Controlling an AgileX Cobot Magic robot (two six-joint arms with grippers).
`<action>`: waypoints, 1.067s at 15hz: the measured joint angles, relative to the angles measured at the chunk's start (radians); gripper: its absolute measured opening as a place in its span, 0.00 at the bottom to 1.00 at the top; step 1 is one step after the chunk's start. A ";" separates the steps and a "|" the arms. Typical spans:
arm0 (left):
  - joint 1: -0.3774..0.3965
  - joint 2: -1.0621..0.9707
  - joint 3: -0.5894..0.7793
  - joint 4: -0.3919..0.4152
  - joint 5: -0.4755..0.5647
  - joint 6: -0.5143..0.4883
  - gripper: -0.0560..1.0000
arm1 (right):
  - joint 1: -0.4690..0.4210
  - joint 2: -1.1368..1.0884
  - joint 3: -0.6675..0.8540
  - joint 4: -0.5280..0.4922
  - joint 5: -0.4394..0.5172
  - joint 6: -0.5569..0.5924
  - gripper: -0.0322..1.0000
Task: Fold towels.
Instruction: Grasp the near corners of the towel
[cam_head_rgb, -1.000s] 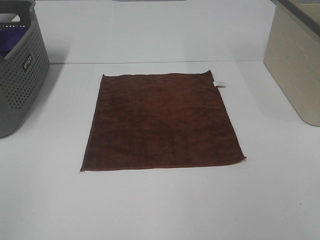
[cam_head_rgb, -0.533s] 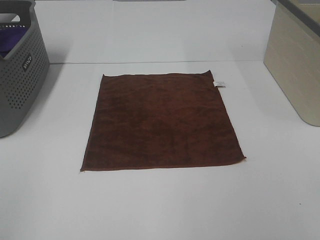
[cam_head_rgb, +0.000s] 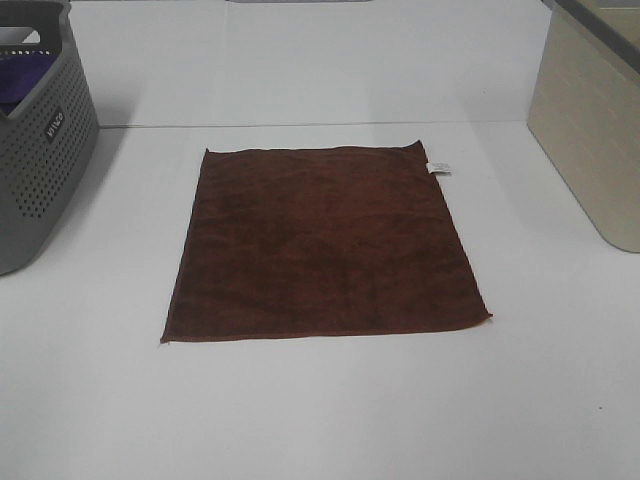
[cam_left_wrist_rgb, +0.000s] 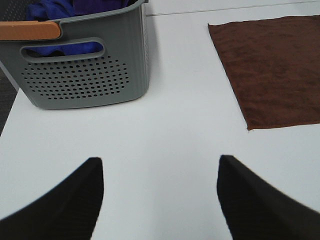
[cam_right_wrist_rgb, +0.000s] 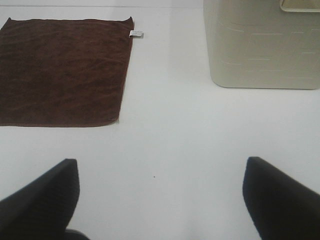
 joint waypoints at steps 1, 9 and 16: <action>0.000 0.000 0.000 0.000 0.000 0.000 0.63 | 0.000 0.000 0.000 0.000 0.000 0.000 0.86; 0.000 0.000 0.000 0.000 0.000 0.000 0.63 | 0.000 0.000 0.000 0.000 0.000 0.000 0.86; 0.000 0.000 0.000 0.000 0.000 0.000 0.63 | 0.000 0.000 0.000 0.000 0.000 0.000 0.86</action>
